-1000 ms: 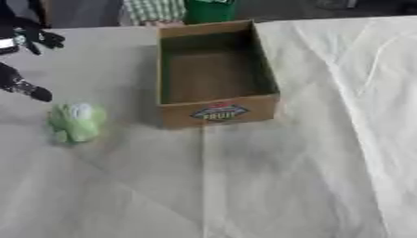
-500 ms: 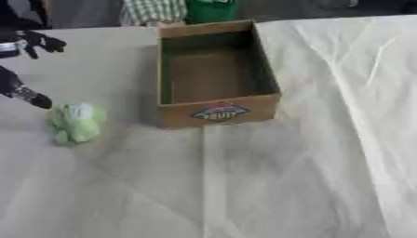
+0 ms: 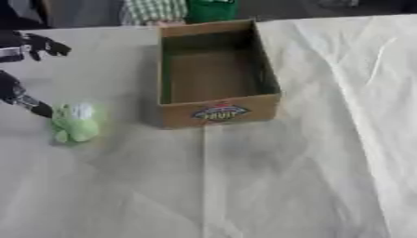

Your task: Pick up objects on the table and place them in the box.

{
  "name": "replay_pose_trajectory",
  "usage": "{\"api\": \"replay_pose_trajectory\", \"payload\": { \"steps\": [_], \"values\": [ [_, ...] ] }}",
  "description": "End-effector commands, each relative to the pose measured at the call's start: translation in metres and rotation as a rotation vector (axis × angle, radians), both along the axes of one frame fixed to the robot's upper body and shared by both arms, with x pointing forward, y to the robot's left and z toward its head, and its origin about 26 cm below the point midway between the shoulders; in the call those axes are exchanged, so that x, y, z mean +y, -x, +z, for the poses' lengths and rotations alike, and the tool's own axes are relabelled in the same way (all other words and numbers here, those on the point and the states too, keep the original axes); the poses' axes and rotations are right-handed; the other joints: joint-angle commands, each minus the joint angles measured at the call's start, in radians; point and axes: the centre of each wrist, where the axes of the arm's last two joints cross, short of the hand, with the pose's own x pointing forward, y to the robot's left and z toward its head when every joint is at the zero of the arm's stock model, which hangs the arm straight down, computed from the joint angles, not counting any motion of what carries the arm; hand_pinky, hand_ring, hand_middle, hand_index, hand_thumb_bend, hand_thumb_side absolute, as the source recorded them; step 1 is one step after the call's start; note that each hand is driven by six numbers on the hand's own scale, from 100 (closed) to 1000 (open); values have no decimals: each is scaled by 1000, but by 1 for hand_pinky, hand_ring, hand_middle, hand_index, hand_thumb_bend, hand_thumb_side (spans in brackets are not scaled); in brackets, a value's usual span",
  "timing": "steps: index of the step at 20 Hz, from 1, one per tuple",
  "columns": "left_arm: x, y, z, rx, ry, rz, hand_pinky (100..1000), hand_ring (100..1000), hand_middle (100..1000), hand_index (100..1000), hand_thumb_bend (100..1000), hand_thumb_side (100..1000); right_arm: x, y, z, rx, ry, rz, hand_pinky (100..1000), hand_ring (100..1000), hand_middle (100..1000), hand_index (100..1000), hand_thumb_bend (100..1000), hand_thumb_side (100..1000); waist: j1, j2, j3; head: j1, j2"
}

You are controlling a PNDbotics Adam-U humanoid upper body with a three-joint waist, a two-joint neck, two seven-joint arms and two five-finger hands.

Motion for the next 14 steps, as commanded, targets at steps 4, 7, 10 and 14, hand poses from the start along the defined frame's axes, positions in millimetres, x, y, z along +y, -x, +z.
{"api": "replay_pose_trajectory", "payload": {
  "steps": [4,7,10,14],
  "values": [
    [-2,4,7,72,-218,-125,762,896,872,1000,699,538,-2,3,9,-23,30,1,865,744,762,890,100,509,1,-17,1,2,-6],
    [-3,0,-5,98,-269,-118,763,897,880,1000,598,479,-2,3,9,-22,29,3,865,744,762,890,100,509,1,-17,1,2,-8],
    [-5,-5,-17,127,-311,-118,763,897,885,1000,570,460,-2,3,9,-23,28,5,865,744,760,890,100,510,1,-16,-2,4,-10],
    [-6,-11,-31,167,-354,-125,766,898,893,1000,556,438,-1,3,9,-23,29,6,866,745,759,890,100,509,1,-14,-4,5,-8]
  ]
}}
